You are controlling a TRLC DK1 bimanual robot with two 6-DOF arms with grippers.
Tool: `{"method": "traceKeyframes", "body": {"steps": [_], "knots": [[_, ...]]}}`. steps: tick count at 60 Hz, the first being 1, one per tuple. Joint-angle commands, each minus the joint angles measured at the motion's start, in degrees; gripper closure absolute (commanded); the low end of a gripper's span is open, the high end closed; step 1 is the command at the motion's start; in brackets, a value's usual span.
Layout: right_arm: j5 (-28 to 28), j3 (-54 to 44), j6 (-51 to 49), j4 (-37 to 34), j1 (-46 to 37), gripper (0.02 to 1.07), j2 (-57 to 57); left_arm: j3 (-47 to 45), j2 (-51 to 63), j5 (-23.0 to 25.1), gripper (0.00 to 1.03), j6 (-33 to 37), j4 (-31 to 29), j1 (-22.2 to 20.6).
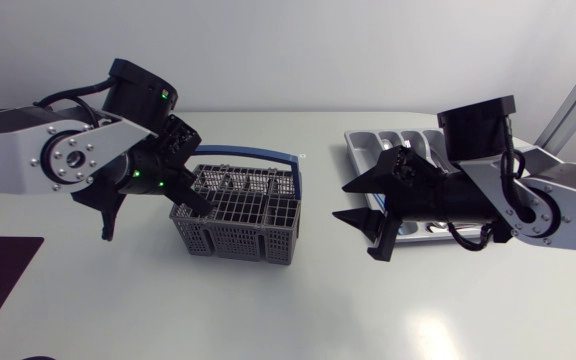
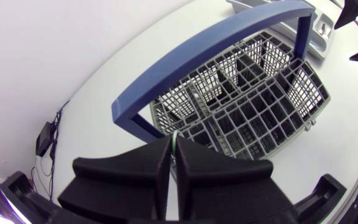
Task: Unload the cutlery basket into the drawer organizer.
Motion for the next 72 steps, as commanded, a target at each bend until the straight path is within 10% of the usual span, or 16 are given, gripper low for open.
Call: {"method": "traceKeyframes", "body": {"steps": [1,41,72], "knots": [[-0.32,-1.57,-0.04,-0.65,0.19,0.43,-1.23,-1.19,-2.05,-1.34,1.00,0.27,-0.39,-1.54],[-0.23,-2.19,-0.04,-1.53,0.54,0.43,-3.16,-3.47,-8.46,-5.47,1.00,5.11,-0.83,-4.35],[-0.23,-3.33,-0.13,-1.61,0.54,0.43,-4.48,-4.18,-14.97,4.38,1.00,18.47,-0.92,-1.54]]}}
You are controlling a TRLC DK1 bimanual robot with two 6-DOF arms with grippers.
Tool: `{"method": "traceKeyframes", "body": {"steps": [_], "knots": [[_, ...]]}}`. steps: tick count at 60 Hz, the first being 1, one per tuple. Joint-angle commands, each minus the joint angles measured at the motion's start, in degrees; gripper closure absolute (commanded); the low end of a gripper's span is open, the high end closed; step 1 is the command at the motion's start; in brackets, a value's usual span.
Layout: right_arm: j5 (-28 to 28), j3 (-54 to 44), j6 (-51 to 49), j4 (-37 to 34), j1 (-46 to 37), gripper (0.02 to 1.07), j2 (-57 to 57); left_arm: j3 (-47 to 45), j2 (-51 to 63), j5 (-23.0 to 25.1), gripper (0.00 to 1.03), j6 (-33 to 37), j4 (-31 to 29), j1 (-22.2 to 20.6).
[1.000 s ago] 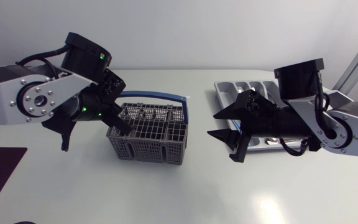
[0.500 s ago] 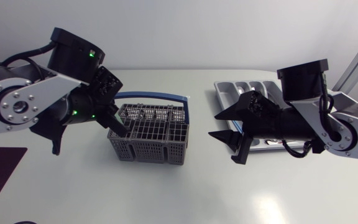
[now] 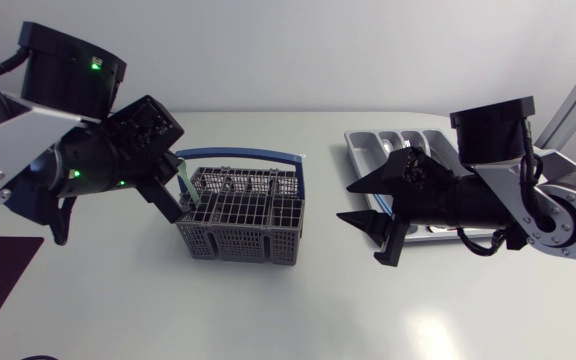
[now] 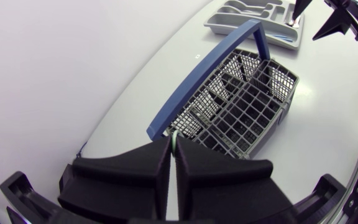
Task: Unload the cutlery basket into the drawer organizer.
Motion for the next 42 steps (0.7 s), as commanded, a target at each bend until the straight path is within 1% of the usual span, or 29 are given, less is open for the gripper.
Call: {"method": "traceKeyframes", "body": {"steps": [1,13,21,29,35,42], "knots": [[-0.26,-1.78,-0.13,-0.74,0.50,0.43,-0.70,-1.49,-2.05,1.93,1.00,3.69,-0.44,0.50],[-0.26,-1.69,-0.04,-0.74,0.59,0.43,-0.79,-1.05,-3.02,6.15,1.00,8.18,-1.23,3.48],[-0.26,-1.69,-0.04,-0.74,0.59,0.43,-0.88,-0.96,-3.55,10.02,1.00,11.34,-2.37,5.77],[-0.17,-1.52,-0.04,-1.27,0.59,0.43,-1.23,0.18,-4.25,13.44,1.00,13.01,-3.78,8.14],[-0.17,-1.16,-0.04,-1.62,0.67,0.43,-1.58,0.62,-5.66,14.76,1.00,14.50,-4.57,9.02],[-0.17,-0.99,-0.04,-1.97,0.76,0.43,-1.67,1.33,-7.06,16.17,1.00,15.21,-6.15,9.11]]}}
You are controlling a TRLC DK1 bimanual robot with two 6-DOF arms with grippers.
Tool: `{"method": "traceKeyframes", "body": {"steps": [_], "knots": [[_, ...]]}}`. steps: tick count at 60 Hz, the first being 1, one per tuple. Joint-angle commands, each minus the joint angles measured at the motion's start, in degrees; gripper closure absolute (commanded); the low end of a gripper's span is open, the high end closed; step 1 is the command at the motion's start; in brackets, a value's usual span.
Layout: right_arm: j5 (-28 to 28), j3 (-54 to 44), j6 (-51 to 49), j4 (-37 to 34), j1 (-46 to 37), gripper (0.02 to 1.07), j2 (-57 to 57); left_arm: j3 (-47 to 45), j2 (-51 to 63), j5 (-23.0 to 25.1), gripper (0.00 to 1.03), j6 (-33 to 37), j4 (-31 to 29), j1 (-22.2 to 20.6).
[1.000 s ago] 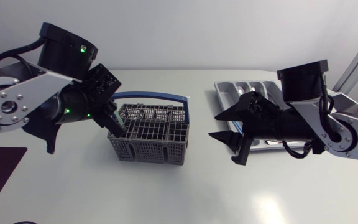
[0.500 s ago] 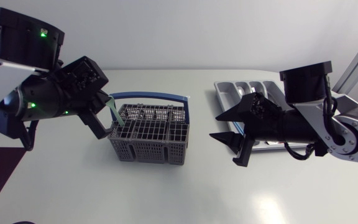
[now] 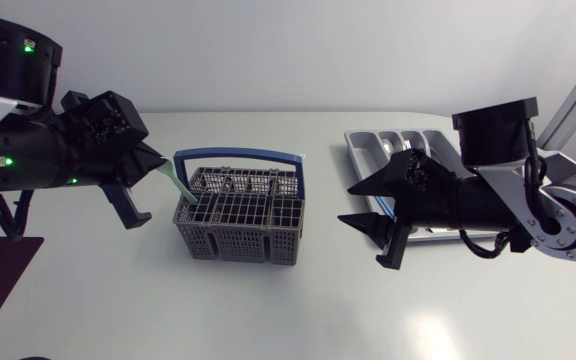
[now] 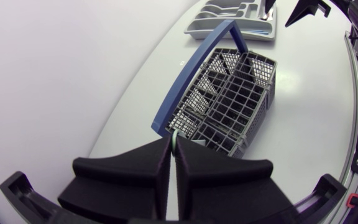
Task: Unload the cutlery basket into the drawer organizer.
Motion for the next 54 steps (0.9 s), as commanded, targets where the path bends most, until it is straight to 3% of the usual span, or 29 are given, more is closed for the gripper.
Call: {"method": "traceKeyframes", "body": {"steps": [1,13,33,44,54], "knots": [[-0.19,-0.68,-0.04,-0.97,0.54,0.43,-0.73,1.48,-1.75,1.52,1.00,1.94,-1.65,0.54],[-0.10,-0.68,0.22,-0.97,0.72,0.43,-1.43,3.15,-3.60,3.28,1.00,-0.08,-3.41,0.45],[2.01,0.37,3.03,-1.23,3.18,0.43,-6.62,9.39,-2.81,3.02,1.00,-19.24,-4.64,-3.68],[7.98,0.90,6.20,-0.09,9.60,0.43,-9.52,12.29,2.29,3.28,1.00,-29.08,-5.43,-6.49],[14.40,0.99,8.57,3.16,16.36,0.43,-9.96,13.43,6.25,7.76,1.00,-36.38,-4.73,-7.81]]}}
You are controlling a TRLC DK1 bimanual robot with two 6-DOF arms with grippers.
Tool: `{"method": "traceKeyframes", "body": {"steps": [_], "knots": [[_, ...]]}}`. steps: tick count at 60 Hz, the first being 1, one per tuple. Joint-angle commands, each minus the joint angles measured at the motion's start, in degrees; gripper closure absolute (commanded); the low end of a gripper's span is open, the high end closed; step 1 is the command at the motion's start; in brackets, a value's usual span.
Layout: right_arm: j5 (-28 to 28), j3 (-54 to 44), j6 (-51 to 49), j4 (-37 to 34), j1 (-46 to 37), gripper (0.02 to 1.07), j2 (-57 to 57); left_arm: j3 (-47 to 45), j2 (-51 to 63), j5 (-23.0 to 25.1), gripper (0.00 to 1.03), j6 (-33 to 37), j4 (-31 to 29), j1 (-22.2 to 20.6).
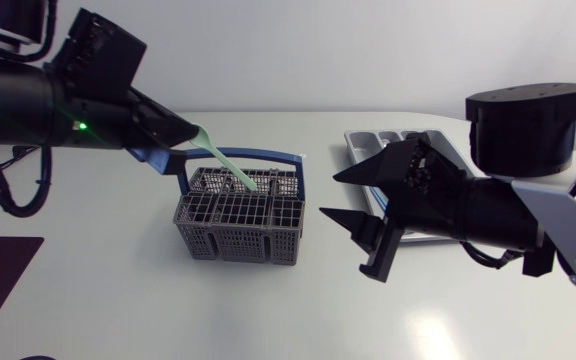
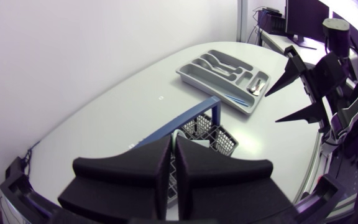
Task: Unload the cutlery basket into the drawer organizer.
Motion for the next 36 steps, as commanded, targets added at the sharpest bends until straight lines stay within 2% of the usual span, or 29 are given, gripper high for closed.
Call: {"method": "traceKeyframes", "body": {"steps": [1,10,15,36], "knots": [[2.73,0.86,2.67,2.16,3.23,0.43,-0.27,2.42,2.93,2.26,1.00,-6.24,-0.11,-0.97],[9.32,0.24,3.29,8.05,8.33,0.43,2.54,3.38,6.71,7.97,1.00,-11.87,1.29,-0.26],[12.14,0.33,3.29,11.04,10.61,0.43,4.56,3.82,8.46,9.47,1.00,-14.24,2.87,-0.18],[17.06,2.35,2.76,17.63,12.02,0.43,12.56,4.97,12.24,13.69,1.00,-19.08,5.60,-0.26]]}}
